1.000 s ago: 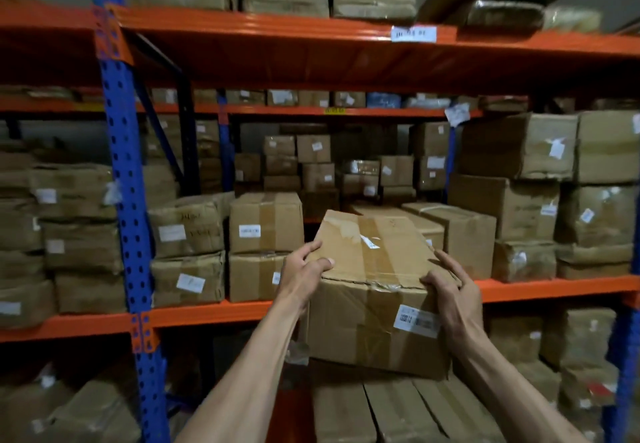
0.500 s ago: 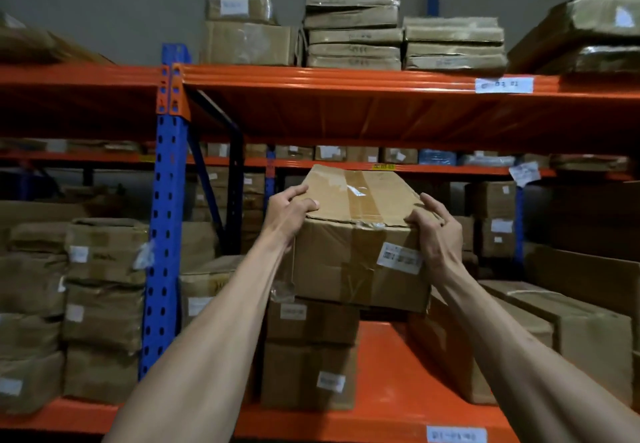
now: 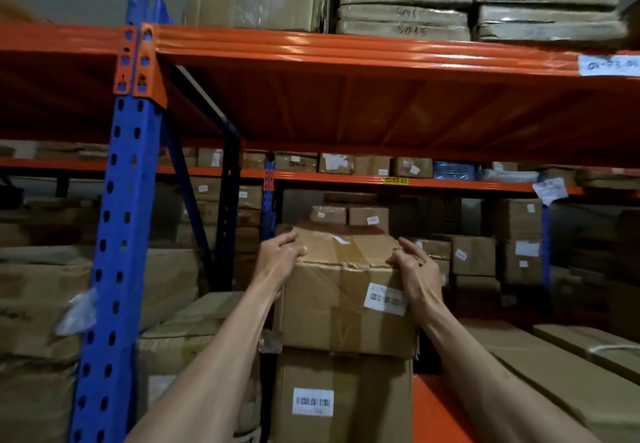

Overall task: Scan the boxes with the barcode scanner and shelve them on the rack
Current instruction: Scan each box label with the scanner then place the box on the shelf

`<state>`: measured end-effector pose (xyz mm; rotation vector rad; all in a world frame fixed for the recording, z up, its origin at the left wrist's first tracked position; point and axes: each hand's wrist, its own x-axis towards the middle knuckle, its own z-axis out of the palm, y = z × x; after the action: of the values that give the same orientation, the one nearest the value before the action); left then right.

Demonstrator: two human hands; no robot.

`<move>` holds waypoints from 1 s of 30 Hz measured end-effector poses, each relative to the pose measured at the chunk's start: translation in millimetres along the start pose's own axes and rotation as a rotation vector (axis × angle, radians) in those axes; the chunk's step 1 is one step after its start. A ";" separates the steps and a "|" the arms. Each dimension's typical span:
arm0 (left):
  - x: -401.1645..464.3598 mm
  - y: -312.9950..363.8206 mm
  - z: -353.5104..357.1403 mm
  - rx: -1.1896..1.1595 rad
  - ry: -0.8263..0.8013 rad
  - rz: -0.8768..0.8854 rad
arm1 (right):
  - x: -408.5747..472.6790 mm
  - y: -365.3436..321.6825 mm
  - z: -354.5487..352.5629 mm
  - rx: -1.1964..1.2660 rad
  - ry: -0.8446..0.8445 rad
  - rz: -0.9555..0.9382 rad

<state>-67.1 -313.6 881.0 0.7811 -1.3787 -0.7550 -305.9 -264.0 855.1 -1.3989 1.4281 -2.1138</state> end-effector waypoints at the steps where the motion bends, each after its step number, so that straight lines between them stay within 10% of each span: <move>1: 2.3 -12.6 1.2 0.026 -0.003 0.028 | 3.6 9.8 2.8 -0.017 -0.012 -0.016; 12: 5.9 -71.1 26.3 1.017 0.150 1.116 | -3.8 53.6 12.3 -0.700 0.132 -0.640; 30: -27.2 -117.4 32.1 1.227 0.028 0.848 | -11.6 101.9 17.8 -1.008 0.048 -0.858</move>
<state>-101.6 -356.3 769.0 0.9534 -1.8911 0.8681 -316.1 -317.9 766.7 -2.7191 2.3880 -1.7769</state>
